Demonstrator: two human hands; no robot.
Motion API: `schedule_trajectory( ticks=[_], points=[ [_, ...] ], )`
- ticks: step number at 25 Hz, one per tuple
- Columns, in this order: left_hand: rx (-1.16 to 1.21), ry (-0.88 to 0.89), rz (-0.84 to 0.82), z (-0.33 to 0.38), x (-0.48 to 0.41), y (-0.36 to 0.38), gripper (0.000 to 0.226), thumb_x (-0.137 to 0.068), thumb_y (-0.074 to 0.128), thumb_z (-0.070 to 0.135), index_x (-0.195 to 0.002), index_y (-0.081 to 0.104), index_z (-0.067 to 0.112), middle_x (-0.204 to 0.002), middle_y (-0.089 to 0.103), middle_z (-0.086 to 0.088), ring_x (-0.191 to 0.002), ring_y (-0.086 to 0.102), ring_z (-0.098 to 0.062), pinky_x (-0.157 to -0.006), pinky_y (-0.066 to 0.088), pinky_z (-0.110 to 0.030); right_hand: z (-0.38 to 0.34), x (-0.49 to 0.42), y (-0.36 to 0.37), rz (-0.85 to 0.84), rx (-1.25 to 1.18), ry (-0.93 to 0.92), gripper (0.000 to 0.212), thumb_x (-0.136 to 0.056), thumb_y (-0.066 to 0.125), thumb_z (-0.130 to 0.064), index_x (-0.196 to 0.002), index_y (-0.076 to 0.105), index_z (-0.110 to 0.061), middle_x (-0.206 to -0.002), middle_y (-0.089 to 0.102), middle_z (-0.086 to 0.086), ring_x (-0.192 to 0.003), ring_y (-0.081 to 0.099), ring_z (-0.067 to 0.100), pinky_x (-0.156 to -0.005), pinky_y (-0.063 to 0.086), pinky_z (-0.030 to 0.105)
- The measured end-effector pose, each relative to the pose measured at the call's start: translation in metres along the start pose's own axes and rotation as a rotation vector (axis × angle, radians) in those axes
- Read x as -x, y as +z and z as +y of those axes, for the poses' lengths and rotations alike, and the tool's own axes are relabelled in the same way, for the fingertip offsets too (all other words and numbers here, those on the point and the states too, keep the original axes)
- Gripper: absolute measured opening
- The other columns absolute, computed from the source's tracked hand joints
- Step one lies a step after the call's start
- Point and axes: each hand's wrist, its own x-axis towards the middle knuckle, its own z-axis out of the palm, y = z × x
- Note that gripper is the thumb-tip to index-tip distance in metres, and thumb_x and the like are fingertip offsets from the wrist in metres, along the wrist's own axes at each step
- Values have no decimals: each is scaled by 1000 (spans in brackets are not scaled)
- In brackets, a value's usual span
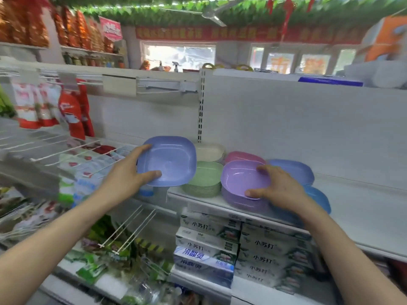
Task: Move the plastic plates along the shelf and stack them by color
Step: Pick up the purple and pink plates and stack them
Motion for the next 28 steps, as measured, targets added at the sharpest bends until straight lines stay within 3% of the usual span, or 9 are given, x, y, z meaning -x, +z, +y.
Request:
schedule_trajectory(
  ticks=[5,11,16,20,23,28],
  points=[
    [75,42,-60,-27,-27,1,71,-87,78,38,-148,42,41,-150,47,5,-130,51,-26,-97,44,-42,-6,0,0,-56,224,56,85,-72,76,-72,-145,54,-36,-116,45,0,-126,42,31,-105,39,43],
    [169,70,-88,-20,-50,17,70,-86,80,33,-147,46,37,-137,49,10,-123,52,-23,-93,43,-39,-6,0,1,-70,265,63,68,-75,73,-73,-135,62,-44,-136,43,-3,-127,37,26,-109,35,44],
    [182,87,-97,9,-64,38,70,-85,80,35,-146,45,40,-141,51,6,-120,55,-24,-99,48,-45,-1,-2,0,-83,226,38,68,-72,70,-79,-132,62,-49,-142,42,-7,-130,37,23,-111,34,45],
    [204,123,-126,50,-77,70,70,-84,81,39,-144,45,43,-139,53,7,-117,58,-23,-99,51,-46,28,10,-28,33,105,48,70,-77,61,-83,-137,57,-47,-145,40,-6,-137,40,21,-114,34,47],
    [199,147,-134,95,-85,108,71,-83,81,38,-144,46,42,-137,55,7,-116,59,-24,-101,49,-42,77,23,-62,152,63,115,77,-72,53,-87,-136,58,-45,-141,46,-5,-130,48,23,-112,40,48],
    [135,236,-192,177,-103,184,76,-85,78,38,-151,42,34,-144,55,3,-123,57,-25,-103,48,-40,161,63,-110,324,-27,200,50,-84,63,-69,-127,64,-43,-125,56,-9,-107,58,17,-99,49,45]
  ],
)
